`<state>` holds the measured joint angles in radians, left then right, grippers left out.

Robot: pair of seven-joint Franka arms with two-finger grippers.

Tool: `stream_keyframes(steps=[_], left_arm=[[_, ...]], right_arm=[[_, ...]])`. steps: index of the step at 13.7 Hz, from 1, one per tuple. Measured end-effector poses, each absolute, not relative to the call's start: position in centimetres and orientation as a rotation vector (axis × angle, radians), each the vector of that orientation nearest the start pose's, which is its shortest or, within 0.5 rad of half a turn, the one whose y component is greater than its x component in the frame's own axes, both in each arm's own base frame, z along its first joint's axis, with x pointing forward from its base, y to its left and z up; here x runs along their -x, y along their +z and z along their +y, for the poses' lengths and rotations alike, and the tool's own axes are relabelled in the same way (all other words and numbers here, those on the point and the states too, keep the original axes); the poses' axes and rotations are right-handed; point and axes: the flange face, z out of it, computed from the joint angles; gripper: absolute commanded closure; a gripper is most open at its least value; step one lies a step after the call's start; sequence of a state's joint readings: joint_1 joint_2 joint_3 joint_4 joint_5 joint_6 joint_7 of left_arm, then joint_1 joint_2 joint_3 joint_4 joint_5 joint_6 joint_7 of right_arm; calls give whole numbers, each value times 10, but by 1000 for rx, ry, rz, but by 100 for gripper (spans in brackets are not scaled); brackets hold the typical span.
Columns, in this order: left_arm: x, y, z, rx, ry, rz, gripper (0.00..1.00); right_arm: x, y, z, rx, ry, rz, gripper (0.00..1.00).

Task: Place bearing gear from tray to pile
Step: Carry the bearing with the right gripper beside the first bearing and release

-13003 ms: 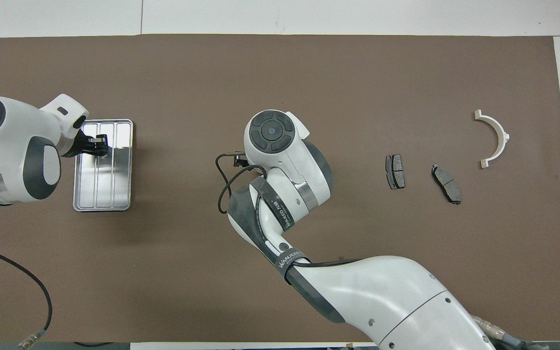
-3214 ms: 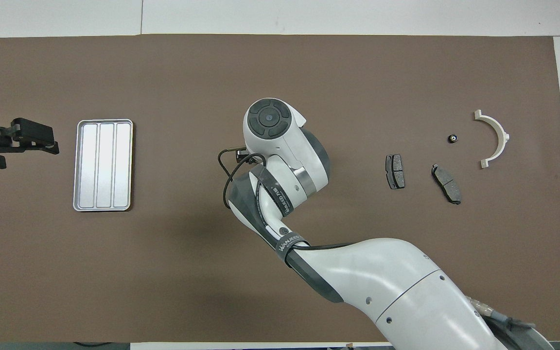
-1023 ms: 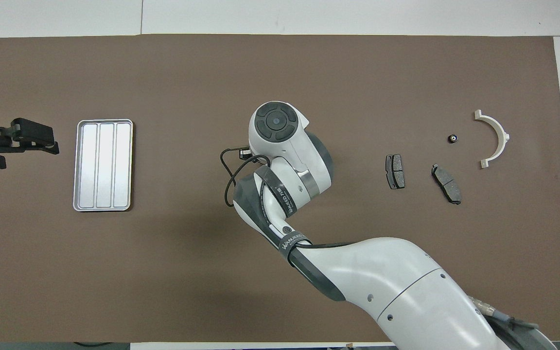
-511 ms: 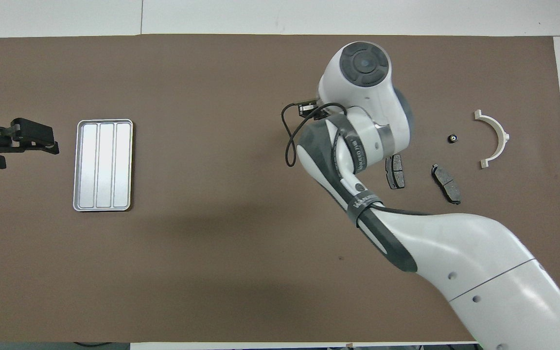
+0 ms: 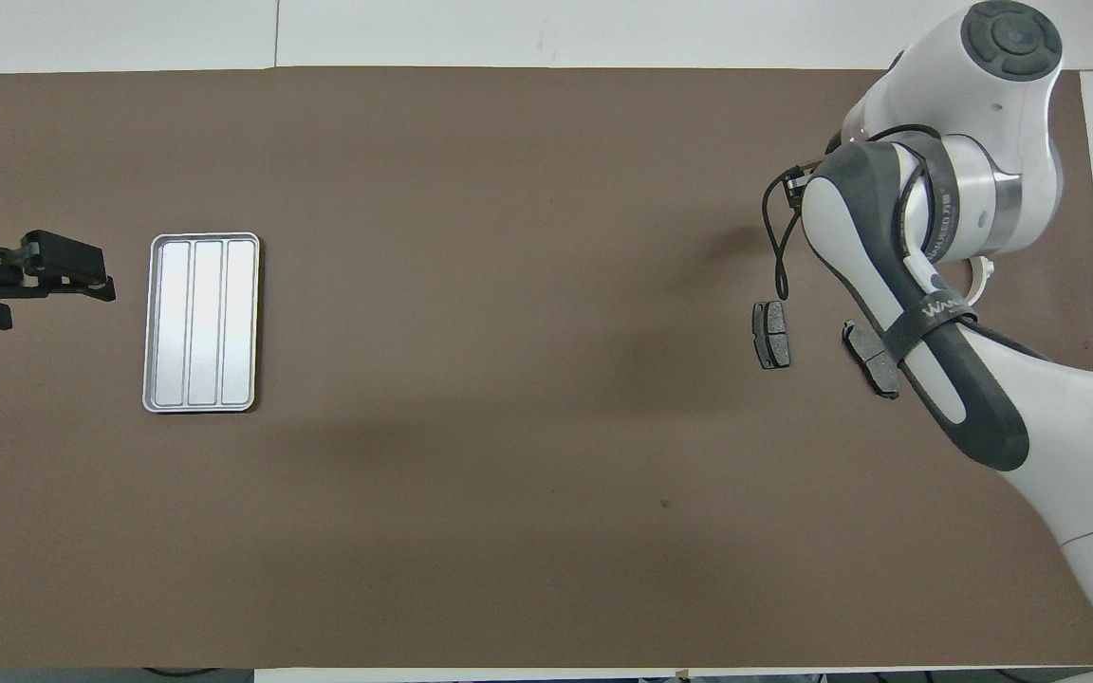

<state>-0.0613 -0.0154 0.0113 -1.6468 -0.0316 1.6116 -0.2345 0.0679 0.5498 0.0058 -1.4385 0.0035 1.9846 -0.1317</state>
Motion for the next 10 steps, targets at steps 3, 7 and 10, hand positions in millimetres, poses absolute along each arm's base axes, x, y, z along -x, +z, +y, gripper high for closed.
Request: stream_keyframes(steps=[3,7,10], left_arm=[[-551,601,-31,3156,38,-295,0],[-551,601,-31,3156,38,-295,0],[-551,601,-31,3156,38,-295,0]], right_arm=[[-692,353,35,3111,51,-334,95],[-671,322,37,3111,1,-341,95],[-660,306,37,3110,36,-342,95]])
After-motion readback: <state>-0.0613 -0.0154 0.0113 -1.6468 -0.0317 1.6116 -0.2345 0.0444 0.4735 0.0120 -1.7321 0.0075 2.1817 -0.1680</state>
